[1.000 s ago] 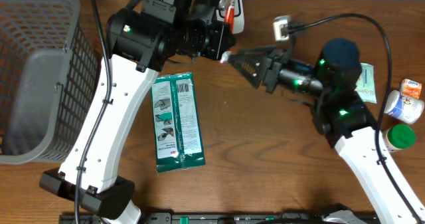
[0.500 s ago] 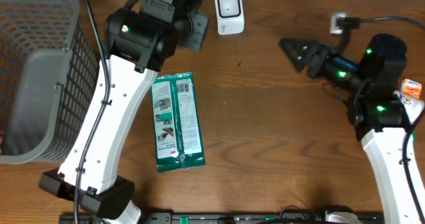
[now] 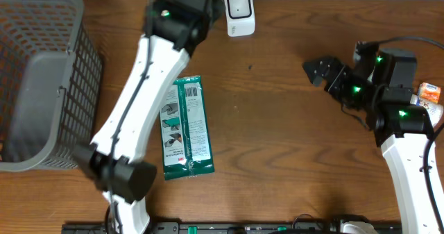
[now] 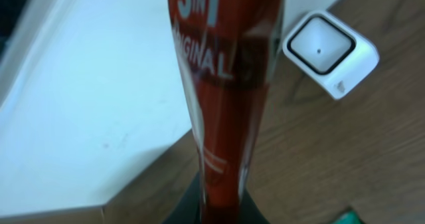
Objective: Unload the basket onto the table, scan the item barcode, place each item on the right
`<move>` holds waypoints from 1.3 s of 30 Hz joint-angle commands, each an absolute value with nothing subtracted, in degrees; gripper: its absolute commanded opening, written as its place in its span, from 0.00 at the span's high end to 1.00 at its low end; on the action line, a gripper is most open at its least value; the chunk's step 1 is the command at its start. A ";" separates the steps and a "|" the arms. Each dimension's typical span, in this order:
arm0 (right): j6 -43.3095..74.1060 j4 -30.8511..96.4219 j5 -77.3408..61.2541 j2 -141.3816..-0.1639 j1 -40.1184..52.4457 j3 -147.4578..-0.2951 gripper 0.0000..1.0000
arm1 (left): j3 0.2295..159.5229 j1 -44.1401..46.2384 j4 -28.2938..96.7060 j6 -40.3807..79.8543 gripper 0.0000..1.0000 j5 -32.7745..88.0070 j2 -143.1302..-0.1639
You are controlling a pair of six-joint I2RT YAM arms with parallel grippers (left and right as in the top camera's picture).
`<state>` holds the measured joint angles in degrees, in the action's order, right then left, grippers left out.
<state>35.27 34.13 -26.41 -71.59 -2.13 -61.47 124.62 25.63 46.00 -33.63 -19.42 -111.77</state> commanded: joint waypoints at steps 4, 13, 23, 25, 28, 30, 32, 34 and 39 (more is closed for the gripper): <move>34.63 42.28 -14.83 -70.76 -2.37 -62.02 0.01 | 125.86 25.32 36.07 -41.65 0.93 -20.73 -120.27; 34.63 45.71 -14.83 -70.76 -2.37 -62.02 0.01 | 125.86 23.33 19.57 -50.39 0.93 -20.67 -132.35; 34.61 45.71 -14.83 -70.76 -2.37 -62.02 0.01 | 125.86 22.61 7.46 -64.42 0.93 -21.91 -144.03; 34.61 45.71 -14.83 -70.76 -2.37 -62.02 0.01 | 125.86 22.55 5.48 -66.17 0.93 -21.93 -145.60; 34.63 45.71 -14.83 -70.76 -2.37 -62.02 0.01 | 125.86 22.57 3.77 -66.46 0.93 -21.50 -147.17; 34.63 45.71 -14.83 -70.76 -2.37 -62.02 0.01 | 125.86 22.57 3.77 -66.43 0.93 -20.80 -147.96; 34.63 45.71 -14.83 -70.76 -2.37 -62.02 0.01 | 125.86 22.57 3.73 -66.46 0.93 -20.58 -148.79; 34.63 45.71 -14.83 -70.76 -2.37 -62.02 0.01 | 125.86 22.55 3.66 -66.46 0.93 -20.60 -149.53; 34.61 45.71 -14.83 -70.76 -2.37 -62.02 0.01 | 125.82 22.41 3.64 -66.43 0.93 -20.16 -149.93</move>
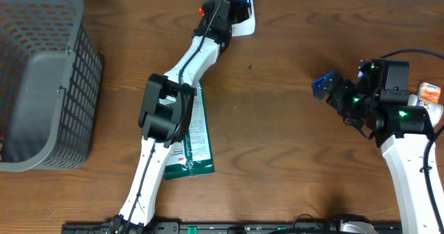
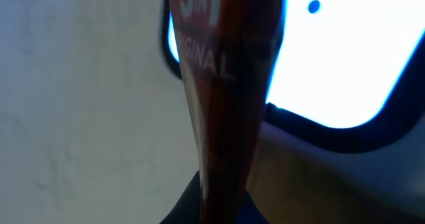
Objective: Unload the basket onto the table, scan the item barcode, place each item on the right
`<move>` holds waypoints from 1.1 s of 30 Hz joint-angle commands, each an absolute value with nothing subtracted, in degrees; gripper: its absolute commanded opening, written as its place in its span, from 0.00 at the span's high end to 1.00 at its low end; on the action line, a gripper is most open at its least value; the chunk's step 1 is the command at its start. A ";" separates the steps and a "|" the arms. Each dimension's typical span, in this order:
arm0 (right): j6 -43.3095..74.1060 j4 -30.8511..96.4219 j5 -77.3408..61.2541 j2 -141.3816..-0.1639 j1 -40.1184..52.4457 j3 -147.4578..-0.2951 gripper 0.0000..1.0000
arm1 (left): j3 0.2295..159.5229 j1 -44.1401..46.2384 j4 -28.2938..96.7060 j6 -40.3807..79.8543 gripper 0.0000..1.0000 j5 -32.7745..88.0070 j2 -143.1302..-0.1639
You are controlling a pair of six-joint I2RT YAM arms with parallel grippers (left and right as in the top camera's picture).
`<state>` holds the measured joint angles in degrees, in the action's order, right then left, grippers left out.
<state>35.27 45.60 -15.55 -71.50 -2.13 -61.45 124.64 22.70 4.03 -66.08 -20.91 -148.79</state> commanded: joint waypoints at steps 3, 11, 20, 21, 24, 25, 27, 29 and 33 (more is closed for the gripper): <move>34.61 45.71 -14.83 -70.76 -2.37 -62.02 0.01 | 125.82 22.41 3.40 -66.41 0.93 -20.18 -149.93; 34.61 45.71 -14.83 -70.76 -2.37 -62.02 0.01 | 125.82 22.39 3.73 -66.41 0.93 -20.18 -149.93; 34.63 45.71 -14.83 -70.76 -2.37 -62.02 0.01 | 125.82 22.87 4.45 -65.69 0.93 -20.23 -144.64; 34.63 45.71 -14.83 -70.76 -2.37 -62.02 0.01 | 125.82 23.07 5.50 -65.56 0.93 -20.21 -142.98; 34.63 45.71 -14.83 -70.76 -2.37 -62.02 0.01 | 125.82 23.66 10.90 -61.45 0.93 -20.16 -137.36; 34.63 45.71 -14.83 -70.76 -2.37 -62.02 0.01 | 125.82 23.88 13.34 -58.63 0.93 -20.16 -135.44; 34.63 45.71 -14.83 -70.76 -2.37 -62.02 0.01 | 125.82 24.36 21.37 -50.26 0.93 -19.73 -131.02; 34.63 45.71 -14.83 -70.76 -2.37 -62.02 0.01 | 125.82 24.80 32.23 -40.36 0.93 -14.96 -126.61; 34.63 45.71 -14.83 -70.76 -2.37 -62.02 0.01 | 125.82 25.17 51.68 -21.96 0.93 7.16 -119.20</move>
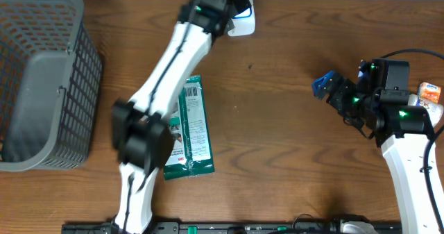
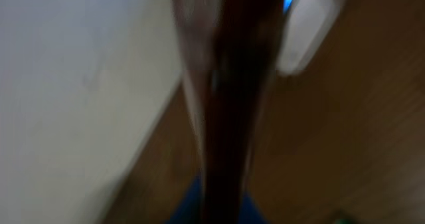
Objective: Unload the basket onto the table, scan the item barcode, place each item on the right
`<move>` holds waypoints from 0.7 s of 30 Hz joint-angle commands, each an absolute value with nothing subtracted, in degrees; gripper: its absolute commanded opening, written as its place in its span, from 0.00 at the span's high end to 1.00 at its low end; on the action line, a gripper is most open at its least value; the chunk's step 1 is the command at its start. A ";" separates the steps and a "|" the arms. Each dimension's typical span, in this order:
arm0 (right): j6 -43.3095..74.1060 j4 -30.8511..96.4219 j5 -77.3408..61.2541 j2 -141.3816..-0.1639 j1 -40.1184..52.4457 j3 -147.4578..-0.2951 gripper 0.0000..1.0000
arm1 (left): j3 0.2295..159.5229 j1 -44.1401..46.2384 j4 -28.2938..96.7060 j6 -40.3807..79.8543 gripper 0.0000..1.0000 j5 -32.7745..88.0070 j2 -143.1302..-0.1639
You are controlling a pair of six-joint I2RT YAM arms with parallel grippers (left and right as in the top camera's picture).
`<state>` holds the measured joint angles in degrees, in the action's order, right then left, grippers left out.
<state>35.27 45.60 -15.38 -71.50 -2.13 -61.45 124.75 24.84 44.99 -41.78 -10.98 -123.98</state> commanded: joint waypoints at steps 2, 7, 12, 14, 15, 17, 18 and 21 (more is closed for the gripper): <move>34.63 45.71 -14.83 -70.76 -2.37 -62.02 0.01 | 125.82 25.17 55.33 -16.71 0.93 14.55 -117.84; 34.63 45.71 -14.83 -70.76 -2.37 -62.02 0.01 | 125.67 25.43 61.21 -7.44 0.93 29.71 -117.34; 35.11 45.30 -17.91 -70.63 -2.52 -62.11 0.01 | 122.69 27.42 61.65 1.32 0.93 31.11 -117.64; 33.78 45.65 -18.33 -69.95 -3.25 -62.96 0.01 | 121.80 28.84 61.34 5.10 0.93 31.11 -117.93; 32.84 46.76 -18.33 -69.49 -3.92 -63.99 0.01 | 121.38 29.78 60.82 6.66 0.93 31.11 -118.08; 29.71 50.50 -18.31 -68.53 -5.76 -67.75 0.01 | 120.40 31.77 58.83 8.99 0.93 31.11 -118.45; 28.18 52.42 -18.31 -68.23 -6.66 -69.91 0.01 | 119.77 33.01 57.06 10.28 0.92 31.09 -118.76; 22.17 60.73 -18.26 -68.34 -10.61 -79.79 0.01 | 118.39 36.91 50.22 14.83 0.93 31.09 -120.42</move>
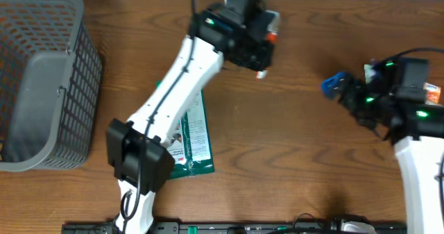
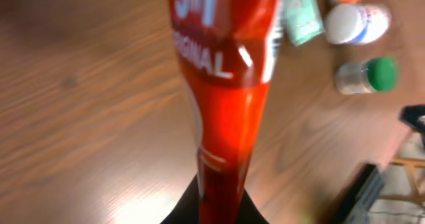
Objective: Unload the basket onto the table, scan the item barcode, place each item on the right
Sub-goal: 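Carry the sachet right and drop it near the green-lidded jar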
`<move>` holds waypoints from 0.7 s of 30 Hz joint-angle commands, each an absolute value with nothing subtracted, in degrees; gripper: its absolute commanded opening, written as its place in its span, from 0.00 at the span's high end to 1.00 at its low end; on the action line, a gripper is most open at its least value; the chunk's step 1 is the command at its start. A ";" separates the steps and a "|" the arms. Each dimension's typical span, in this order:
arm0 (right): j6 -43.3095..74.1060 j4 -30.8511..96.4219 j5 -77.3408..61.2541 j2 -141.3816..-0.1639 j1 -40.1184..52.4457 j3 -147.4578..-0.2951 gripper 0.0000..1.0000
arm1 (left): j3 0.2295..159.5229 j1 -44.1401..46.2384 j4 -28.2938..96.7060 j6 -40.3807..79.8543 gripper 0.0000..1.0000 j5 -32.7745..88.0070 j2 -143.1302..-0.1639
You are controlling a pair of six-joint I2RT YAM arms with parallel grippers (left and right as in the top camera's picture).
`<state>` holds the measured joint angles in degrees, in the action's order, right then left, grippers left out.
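Observation:
A red packet (image 2: 222, 84) printed "3 in 1 Original" fills the middle of the left wrist view, and my left gripper (image 2: 222, 207) is shut on its lower end. From overhead the left gripper (image 1: 260, 43) hangs over the back middle of the table, with a bit of the red packet (image 1: 272, 34) showing at its tip. The white scanner is hidden under the left arm. My right gripper (image 1: 336, 84), blue-tipped, hovers at the right; its jaws are too small to read.
A green wipes packet (image 1: 189, 133) lies flat beside the left arm. A grey mesh basket (image 1: 41, 74) stands at the far left. A white bottle (image 2: 358, 21), a green-capped bottle (image 2: 368, 74) and a teal packet (image 2: 302, 14) sit at the table's right.
My left gripper, still holding the red packet, has moved right, from beside the scanner to over bare table. Its camera now faces the bottles at the right. The right gripper has shifted slightly right.
My left gripper held the red packet a little way from the white scanner. It was then right up against the scanner's lit window. Later it was drawn back with the scanner's blue light showing. Now it holds the packet over the table to the right of the scanner.

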<state>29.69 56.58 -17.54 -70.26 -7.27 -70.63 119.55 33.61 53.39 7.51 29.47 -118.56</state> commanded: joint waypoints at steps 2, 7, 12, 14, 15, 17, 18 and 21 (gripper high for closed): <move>20.49 66.78 -18.22 -68.53 -13.61 -86.02 0.01 | 117.95 39.75 45.17 18.39 0.93 31.09 -122.17; 20.51 75.24 -18.28 -68.42 -18.55 -93.86 0.01 | 117.95 46.94 30.85 25.39 0.90 31.07 -128.70; 20.49 77.36 -18.24 -68.29 -18.76 -93.95 0.01 | 117.95 52.31 16.62 27.79 0.85 31.05 -135.70; 20.49 78.00 -18.26 -68.58 -18.76 -93.95 0.01 | 117.95 54.41 10.79 30.30 0.84 31.03 -139.15; 20.49 78.06 -18.26 -68.64 -18.76 -93.95 0.01 | 117.95 55.02 9.28 30.98 0.84 30.98 -140.14; 20.49 78.06 -18.26 -68.64 -18.76 -93.95 0.01 | 117.95 56.18 6.59 31.42 0.83 30.83 -142.02; 20.49 78.08 -18.24 -68.62 -18.76 -93.95 0.01 | 117.95 56.75 5.48 31.40 0.68 30.81 -142.87; 20.49 78.28 -18.24 -68.64 -18.76 -93.95 0.01 | 117.95 57.65 4.60 29.50 0.30 30.79 -143.76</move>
<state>21.61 78.22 -18.15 -68.69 -18.48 -93.69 117.71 57.41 5.45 29.85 30.33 -143.26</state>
